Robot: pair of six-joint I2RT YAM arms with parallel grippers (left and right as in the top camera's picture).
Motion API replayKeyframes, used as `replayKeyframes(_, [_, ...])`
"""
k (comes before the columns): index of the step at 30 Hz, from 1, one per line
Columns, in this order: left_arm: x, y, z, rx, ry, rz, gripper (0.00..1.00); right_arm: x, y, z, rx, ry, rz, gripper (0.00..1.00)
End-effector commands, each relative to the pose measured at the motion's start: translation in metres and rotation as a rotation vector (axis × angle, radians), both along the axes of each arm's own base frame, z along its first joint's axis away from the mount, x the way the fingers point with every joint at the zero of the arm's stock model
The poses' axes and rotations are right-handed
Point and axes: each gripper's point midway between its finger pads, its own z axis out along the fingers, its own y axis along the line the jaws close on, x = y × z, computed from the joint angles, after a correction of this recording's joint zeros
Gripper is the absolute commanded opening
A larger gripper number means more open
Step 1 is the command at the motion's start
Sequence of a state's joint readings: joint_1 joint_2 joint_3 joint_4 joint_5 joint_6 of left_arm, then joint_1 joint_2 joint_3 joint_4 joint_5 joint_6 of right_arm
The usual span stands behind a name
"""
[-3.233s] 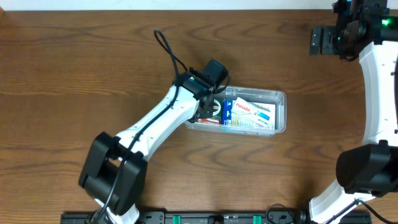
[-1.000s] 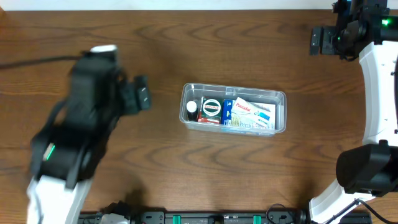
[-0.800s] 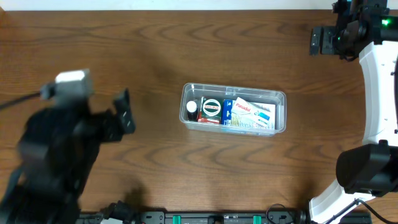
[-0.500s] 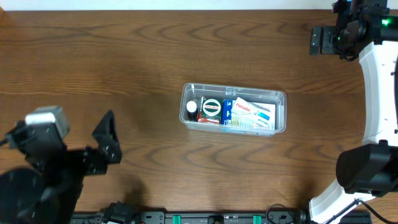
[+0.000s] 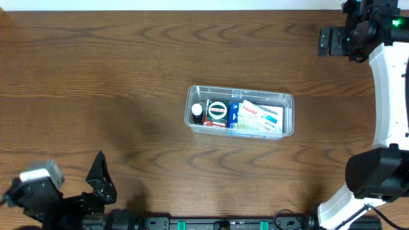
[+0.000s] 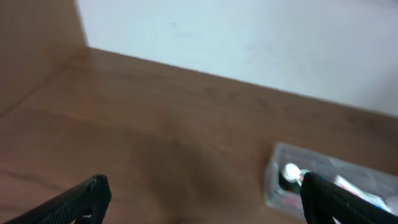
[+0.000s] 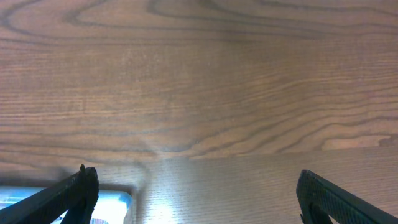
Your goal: Pack container
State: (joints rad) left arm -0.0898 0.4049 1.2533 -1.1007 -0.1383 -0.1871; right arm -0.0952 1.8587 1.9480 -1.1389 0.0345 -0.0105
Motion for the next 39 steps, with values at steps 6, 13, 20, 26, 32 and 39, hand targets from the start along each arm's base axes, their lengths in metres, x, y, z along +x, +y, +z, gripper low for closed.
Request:
replayKeyframes(6, [0.013, 0.02, -0.063, -0.141, -0.109, 0.194, 0.98, 0.003, -0.002, 0.004, 0.001, -0.013, -0.012, 0.99])
replayKeyframes(13, [0.05, 0.026, -0.109, -0.276, -0.232, 0.242, 0.98, 0.003, -0.002, 0.004, 0.001, -0.013, -0.012, 0.99])
replayKeyframes(20, [0.089, 0.029, -0.14, -0.353, -0.338, 0.241, 0.98, 0.003, -0.002, 0.004, 0.001, -0.013, -0.012, 0.99])
replayKeyframes(26, [0.104, 0.031, -0.169, -0.354, -0.35, 0.244, 0.98, 0.003, -0.002, 0.004, 0.001, -0.013, -0.012, 0.99])
replayKeyframes(32, [0.109, 0.035, -0.202, -0.346, -0.307, 0.274, 0.98, 0.002, -0.002, 0.004, 0.001, -0.013, -0.012, 0.99])
replayKeyframes(39, [0.111, 0.035, -0.22, -0.243, -0.247, 0.256, 0.98, 0.003, -0.002, 0.004, 0.001, -0.013, -0.012, 0.99])
